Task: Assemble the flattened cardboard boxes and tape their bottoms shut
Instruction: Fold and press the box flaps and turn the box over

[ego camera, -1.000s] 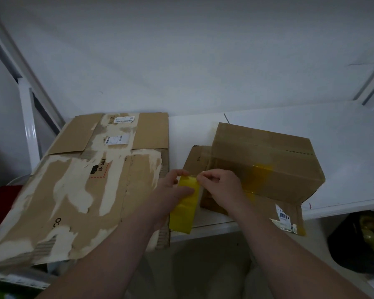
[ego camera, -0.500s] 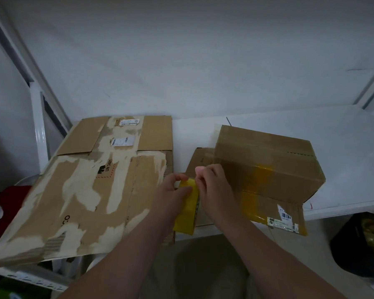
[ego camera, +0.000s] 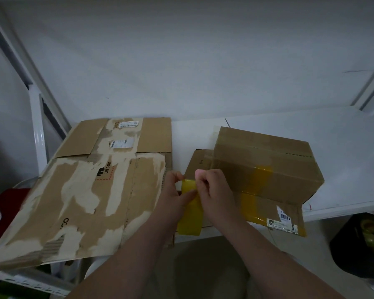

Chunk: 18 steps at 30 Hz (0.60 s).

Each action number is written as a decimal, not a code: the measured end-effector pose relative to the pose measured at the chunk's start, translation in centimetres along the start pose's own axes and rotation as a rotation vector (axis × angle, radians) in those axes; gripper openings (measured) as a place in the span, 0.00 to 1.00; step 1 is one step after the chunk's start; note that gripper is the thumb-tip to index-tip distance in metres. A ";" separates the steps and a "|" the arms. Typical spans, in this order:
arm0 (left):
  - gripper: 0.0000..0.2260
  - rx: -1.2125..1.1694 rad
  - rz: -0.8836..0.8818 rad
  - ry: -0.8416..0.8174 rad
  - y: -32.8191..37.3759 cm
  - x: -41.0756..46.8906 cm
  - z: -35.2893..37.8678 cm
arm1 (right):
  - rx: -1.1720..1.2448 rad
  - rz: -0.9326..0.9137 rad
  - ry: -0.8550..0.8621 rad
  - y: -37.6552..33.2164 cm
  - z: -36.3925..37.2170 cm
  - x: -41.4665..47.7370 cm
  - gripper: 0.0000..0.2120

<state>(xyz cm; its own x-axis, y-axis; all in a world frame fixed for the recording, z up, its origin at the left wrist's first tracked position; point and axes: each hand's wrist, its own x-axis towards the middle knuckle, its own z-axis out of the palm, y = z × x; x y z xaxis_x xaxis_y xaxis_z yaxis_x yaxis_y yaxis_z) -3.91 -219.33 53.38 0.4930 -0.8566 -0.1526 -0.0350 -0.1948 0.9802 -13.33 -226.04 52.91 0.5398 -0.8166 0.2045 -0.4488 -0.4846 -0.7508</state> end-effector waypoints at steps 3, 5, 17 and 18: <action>0.20 0.167 0.105 0.043 -0.1 0.6 -0.3 | 0.166 0.154 -0.088 -0.5 -0.7 0.9 0.06; 0.23 0.257 0.145 0.111 -0.2 0.8 -0.5 | 0.205 0.245 -0.145 -1.0 -1.1 1.4 0.08; 0.17 0.445 0.335 0.107 -0.3 1.3 -2.3 | 0.243 0.308 -0.226 -2.2 -2.0 2.4 0.07; 0.17 0.450 0.339 0.092 -0.3 1.4 -2.4 | 0.241 0.308 -0.231 -2.3 -2.1 2.4 0.07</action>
<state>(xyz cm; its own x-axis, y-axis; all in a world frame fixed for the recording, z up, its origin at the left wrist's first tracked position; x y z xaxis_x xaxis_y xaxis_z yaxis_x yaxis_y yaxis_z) -1.16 -219.31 53.22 0.4627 -0.8653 0.1926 -0.5611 -0.1177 0.8193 -12.50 -227.54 56.38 0.5637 -0.8069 -0.1765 -0.4498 -0.1206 -0.8850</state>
